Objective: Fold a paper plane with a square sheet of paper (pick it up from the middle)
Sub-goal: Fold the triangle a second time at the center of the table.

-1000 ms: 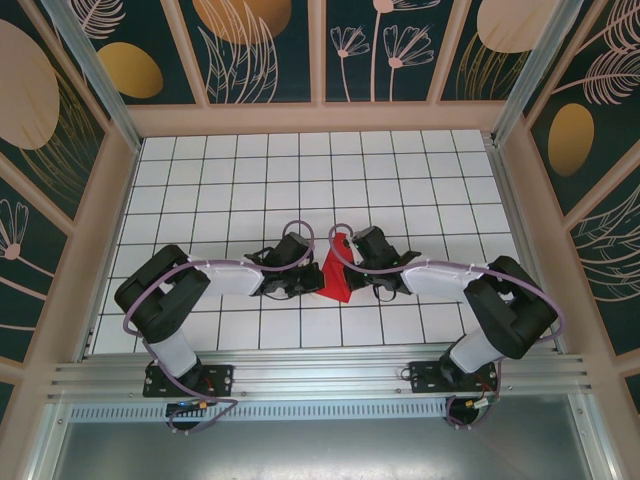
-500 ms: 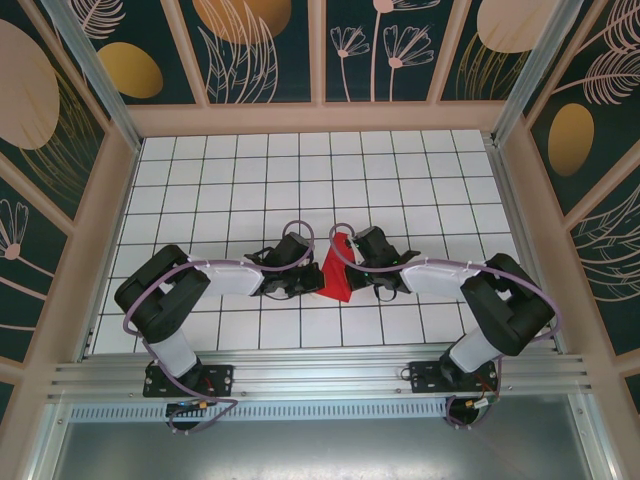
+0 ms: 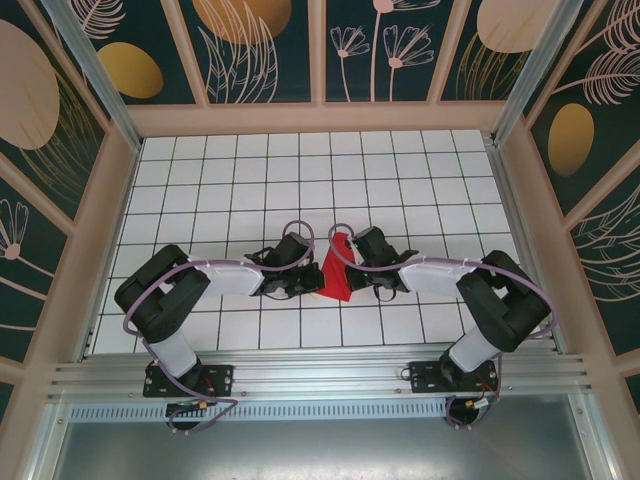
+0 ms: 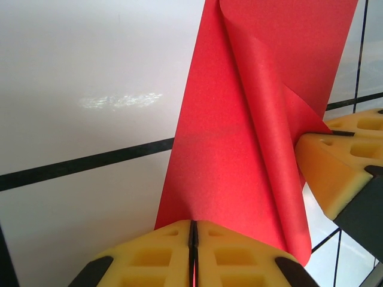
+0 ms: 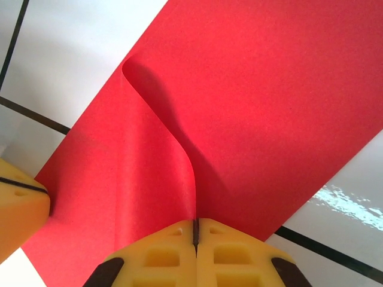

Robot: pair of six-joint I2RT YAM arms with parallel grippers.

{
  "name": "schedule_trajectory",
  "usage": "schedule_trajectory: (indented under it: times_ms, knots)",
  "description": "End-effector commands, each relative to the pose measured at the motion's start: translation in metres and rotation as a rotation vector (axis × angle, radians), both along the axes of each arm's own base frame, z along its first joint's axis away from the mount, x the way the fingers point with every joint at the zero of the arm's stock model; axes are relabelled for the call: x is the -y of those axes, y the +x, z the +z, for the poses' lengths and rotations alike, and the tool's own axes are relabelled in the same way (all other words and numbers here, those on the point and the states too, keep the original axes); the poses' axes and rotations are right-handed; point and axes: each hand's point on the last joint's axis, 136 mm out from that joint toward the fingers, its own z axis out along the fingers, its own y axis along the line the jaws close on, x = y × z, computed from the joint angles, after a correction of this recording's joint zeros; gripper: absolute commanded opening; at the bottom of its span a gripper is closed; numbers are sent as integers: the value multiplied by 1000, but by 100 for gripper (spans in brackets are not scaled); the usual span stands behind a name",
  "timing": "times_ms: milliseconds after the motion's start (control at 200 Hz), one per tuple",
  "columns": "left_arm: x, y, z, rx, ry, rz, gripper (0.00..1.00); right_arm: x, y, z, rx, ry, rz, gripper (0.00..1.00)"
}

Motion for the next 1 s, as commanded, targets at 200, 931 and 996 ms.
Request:
schedule_trajectory:
  times_ms: [200,931,996]
  knots:
    - [-5,2,10,16,59,7,20,7,-3,-10,-46,-34,-22,4]
    - [43,54,58,75,-235,189,15,4,-4,-6,-40,5,-20,4]
    - [46,55,53,59,-241,195,14,5,-4,-5,-38,6,-20,4]
